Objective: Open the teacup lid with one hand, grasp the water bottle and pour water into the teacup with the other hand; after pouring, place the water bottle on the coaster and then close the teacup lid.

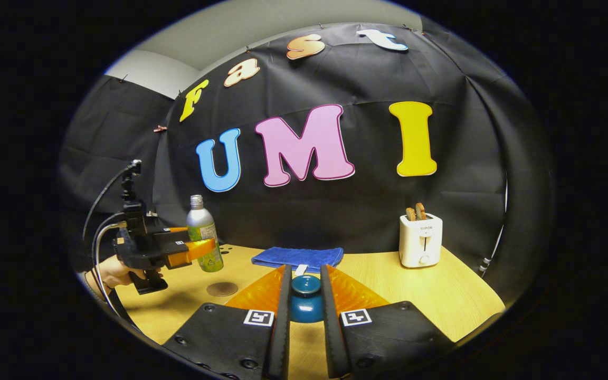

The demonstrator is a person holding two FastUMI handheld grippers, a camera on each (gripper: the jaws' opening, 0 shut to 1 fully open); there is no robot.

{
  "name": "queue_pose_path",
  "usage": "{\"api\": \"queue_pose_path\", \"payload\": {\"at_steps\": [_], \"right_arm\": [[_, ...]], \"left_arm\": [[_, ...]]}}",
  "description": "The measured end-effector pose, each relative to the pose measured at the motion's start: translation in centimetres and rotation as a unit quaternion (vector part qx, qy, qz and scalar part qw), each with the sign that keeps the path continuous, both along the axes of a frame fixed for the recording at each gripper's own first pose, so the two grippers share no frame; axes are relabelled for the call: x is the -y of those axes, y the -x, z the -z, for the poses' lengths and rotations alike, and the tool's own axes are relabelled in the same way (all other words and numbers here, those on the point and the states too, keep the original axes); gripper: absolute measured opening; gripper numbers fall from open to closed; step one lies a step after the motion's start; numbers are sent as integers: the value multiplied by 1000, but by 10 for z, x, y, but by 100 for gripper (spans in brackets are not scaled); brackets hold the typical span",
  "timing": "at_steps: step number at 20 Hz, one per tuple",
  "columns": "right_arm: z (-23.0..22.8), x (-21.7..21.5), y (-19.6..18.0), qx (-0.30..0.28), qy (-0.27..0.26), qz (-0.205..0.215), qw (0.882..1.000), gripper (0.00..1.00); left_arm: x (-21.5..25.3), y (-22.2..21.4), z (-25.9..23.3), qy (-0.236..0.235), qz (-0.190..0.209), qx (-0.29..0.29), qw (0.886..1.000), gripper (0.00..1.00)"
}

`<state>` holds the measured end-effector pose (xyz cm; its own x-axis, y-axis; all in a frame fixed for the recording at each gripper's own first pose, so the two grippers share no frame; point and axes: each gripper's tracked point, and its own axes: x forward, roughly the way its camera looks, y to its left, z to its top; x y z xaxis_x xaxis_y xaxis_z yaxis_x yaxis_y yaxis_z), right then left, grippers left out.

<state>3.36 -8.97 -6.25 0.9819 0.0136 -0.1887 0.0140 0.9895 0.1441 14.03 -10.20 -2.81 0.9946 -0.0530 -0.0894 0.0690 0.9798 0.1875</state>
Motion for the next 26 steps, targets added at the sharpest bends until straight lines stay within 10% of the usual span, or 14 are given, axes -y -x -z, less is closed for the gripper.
{"api": "queue_pose_path", "payload": {"at_steps": [26], "right_arm": [[14, -26, -7, -11, -17, -31, 999, 31]], "left_arm": [[-43, 4, 95, 81, -21, -93, 992, 94]]}}
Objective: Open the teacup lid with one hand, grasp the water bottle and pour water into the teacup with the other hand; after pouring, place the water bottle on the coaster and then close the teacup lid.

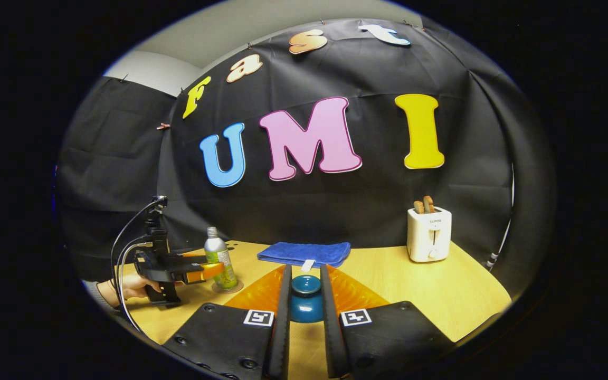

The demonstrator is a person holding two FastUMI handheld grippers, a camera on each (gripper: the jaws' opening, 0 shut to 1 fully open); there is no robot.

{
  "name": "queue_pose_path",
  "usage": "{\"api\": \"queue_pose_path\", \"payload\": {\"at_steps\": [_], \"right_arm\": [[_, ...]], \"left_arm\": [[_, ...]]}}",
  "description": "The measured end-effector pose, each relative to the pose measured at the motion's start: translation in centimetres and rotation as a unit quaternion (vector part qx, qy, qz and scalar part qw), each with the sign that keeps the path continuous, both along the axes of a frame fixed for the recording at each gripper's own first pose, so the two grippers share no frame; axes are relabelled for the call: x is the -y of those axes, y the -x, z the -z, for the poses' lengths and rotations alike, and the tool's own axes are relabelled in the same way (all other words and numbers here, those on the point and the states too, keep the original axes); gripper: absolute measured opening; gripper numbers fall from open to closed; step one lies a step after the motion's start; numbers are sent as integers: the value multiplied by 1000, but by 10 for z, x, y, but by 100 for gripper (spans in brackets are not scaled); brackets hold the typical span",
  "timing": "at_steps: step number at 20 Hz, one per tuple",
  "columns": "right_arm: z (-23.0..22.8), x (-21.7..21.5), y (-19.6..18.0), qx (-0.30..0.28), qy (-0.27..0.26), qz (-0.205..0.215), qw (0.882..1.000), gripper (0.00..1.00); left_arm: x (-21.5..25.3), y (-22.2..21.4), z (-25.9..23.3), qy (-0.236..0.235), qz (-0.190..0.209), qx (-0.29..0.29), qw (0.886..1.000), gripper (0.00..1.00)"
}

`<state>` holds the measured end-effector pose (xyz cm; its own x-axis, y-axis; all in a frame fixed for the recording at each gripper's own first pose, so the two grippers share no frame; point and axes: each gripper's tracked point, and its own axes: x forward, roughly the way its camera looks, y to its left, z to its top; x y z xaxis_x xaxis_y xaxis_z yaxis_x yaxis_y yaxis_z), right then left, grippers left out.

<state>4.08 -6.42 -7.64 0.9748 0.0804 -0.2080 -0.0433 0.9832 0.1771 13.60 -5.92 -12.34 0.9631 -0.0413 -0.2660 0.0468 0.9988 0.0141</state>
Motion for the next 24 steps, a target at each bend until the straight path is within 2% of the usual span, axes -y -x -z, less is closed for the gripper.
{"api": "queue_pose_path", "payload": {"at_steps": [4, 9, 15, 18, 19, 20, 21, 24], "right_arm": [[16, -41, -10, -9, -24, -42, 999, 31], [53, -86, -33, -45, -59, -69, 995, 31], [88, -118, -57, -85, -32, -78, 993, 31], [113, -121, -64, -110, -5, -66, 992, 31], [119, -122, -65, -116, -3, -63, 991, 27], [123, -125, -67, -121, -2, -60, 991, 27], [126, -126, -68, -124, -2, -59, 991, 31], [133, -127, -69, -131, 11, -58, 990, 31]], "left_arm": [[-5, 38, -13, 9, 1, 13, 1000, 94], [-12, 74, -30, 33, 1, 33, 999, 94], [-20, 95, -30, 44, 2, 48, 998, 94], [-28, 95, -27, 38, -4, 39, 999, 93], [-30, 95, -29, 37, -6, 41, 998, 93], [-29, 96, -30, 39, -2, 42, 998, 93], [-28, 96, -31, 40, -1, 42, 998, 93], [-30, 97, -34, 32, -5, 46, 998, 93]]}}
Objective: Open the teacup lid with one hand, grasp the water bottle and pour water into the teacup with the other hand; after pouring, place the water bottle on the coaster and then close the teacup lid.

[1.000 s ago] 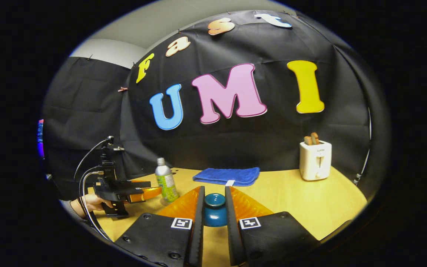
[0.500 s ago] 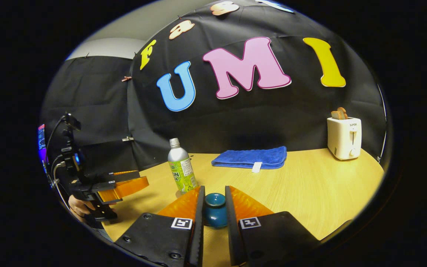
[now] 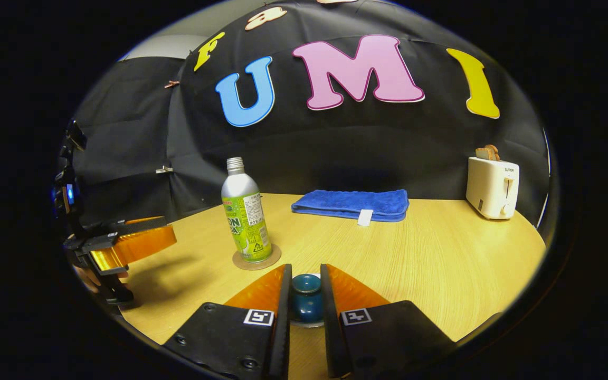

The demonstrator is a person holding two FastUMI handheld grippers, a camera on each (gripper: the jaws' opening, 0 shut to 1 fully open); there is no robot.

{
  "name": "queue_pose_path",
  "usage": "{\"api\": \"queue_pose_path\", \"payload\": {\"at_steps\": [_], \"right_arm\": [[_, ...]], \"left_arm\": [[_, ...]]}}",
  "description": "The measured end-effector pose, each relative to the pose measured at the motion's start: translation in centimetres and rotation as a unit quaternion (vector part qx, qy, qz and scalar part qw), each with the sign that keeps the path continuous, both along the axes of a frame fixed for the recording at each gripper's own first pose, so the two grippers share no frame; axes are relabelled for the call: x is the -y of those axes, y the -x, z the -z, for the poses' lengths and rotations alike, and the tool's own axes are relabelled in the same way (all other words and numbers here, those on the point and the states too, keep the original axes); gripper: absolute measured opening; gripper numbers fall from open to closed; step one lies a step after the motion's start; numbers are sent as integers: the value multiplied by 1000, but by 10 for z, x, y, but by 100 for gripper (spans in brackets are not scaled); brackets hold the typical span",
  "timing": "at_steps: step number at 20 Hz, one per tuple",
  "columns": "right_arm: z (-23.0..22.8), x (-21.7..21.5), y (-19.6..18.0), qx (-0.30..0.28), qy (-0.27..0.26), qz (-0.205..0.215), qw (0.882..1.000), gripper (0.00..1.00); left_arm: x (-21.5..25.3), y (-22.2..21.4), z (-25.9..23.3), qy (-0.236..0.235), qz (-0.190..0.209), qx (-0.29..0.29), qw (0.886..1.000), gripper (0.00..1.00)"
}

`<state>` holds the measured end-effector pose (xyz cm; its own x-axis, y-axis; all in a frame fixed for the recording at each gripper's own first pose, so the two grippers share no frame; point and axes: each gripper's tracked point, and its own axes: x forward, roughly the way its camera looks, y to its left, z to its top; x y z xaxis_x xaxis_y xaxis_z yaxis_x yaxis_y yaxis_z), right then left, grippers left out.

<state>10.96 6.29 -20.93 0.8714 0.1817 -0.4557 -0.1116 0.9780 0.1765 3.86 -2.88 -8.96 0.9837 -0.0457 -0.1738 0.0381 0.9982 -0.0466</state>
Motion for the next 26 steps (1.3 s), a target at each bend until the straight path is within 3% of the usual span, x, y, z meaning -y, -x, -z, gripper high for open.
{"api": "queue_pose_path", "payload": {"at_steps": [4, 5, 8, 10, 15, 21, 26], "right_arm": [[0, -1, 3, -7, 3, -4, 1000, 34], [0, 0, 3, -8, 3, -2, 1000, 29], [-22, -3, 7, 11, -17, -5, 1000, 53], [-49, 0, 12, 44, -23, -4, 999, 77], [-111, 21, 46, 124, -10, 7, 992, 93], [-144, 55, 94, 168, -15, 37, 985, 95], [-147, 75, 101, 167, 1, 53, 984, 95]], "left_arm": [[3, 0, -6, 2, 1, 6, 1000, 93], [3, 1, -5, 2, 2, 6, 1000, 93], [6, 2, -6, 5, 3, 6, 1000, 93], [7, 2, -7, 12, 0, 6, 1000, 93], [22, 8, -16, 10, 10, 12, 1000, 93], [43, 20, -37, 3, 24, 34, 999, 93], [51, 20, -33, 10, 33, 27, 999, 93]]}}
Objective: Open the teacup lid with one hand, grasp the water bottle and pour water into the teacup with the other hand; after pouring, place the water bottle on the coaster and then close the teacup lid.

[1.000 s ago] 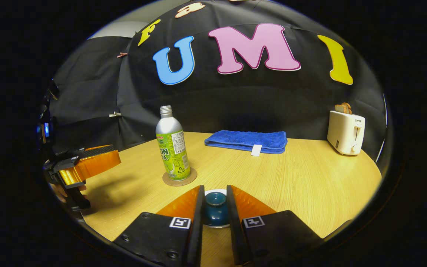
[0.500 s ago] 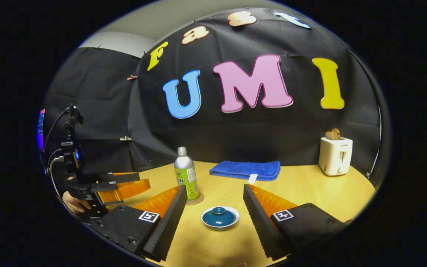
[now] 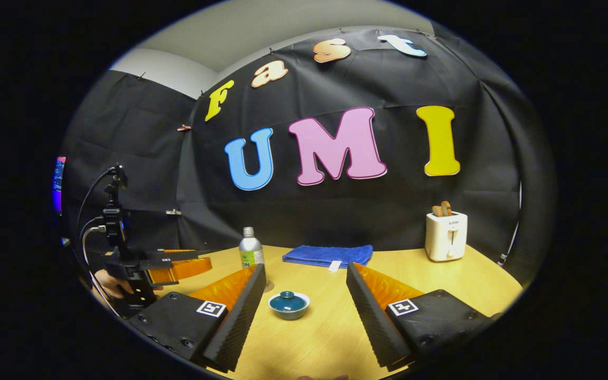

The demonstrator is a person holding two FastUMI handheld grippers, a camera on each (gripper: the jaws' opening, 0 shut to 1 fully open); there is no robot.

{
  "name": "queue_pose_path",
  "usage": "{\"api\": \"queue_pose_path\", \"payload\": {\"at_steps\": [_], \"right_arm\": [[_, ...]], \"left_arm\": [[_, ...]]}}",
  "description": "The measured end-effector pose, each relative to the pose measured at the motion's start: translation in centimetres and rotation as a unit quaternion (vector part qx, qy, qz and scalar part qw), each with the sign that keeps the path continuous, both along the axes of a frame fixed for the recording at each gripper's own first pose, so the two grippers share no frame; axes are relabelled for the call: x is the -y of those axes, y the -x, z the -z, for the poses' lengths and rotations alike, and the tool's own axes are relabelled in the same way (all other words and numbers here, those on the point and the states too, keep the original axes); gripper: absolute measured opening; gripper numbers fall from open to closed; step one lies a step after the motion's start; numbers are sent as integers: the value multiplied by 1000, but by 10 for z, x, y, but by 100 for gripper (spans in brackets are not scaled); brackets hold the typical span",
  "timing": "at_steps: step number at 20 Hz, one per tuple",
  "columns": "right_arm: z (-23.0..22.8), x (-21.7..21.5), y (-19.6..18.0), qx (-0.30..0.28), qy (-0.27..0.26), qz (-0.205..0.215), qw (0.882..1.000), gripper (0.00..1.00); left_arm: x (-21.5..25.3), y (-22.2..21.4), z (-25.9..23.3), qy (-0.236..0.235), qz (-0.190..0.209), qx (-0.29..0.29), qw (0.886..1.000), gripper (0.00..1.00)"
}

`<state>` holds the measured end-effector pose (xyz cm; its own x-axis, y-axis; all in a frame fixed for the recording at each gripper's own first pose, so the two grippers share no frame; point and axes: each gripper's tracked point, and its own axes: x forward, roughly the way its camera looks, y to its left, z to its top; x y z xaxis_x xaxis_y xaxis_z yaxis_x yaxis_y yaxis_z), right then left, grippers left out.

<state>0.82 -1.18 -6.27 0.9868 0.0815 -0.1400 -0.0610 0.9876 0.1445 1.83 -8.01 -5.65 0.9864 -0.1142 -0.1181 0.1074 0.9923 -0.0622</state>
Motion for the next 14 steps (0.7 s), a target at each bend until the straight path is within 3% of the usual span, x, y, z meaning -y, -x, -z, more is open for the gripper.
{"api": "queue_pose_path", "payload": {"at_steps": [7, 14], "right_arm": [[7, -14, -1, -9, 2, -11, 1000, 98], [4, -18, 0, -6, 5, -17, 1000, 98]], "left_arm": [[-15, -3, 6, 5, -18, -8, 1000, 93], [-9, 1, 0, -6, -11, 2, 1000, 93]]}}
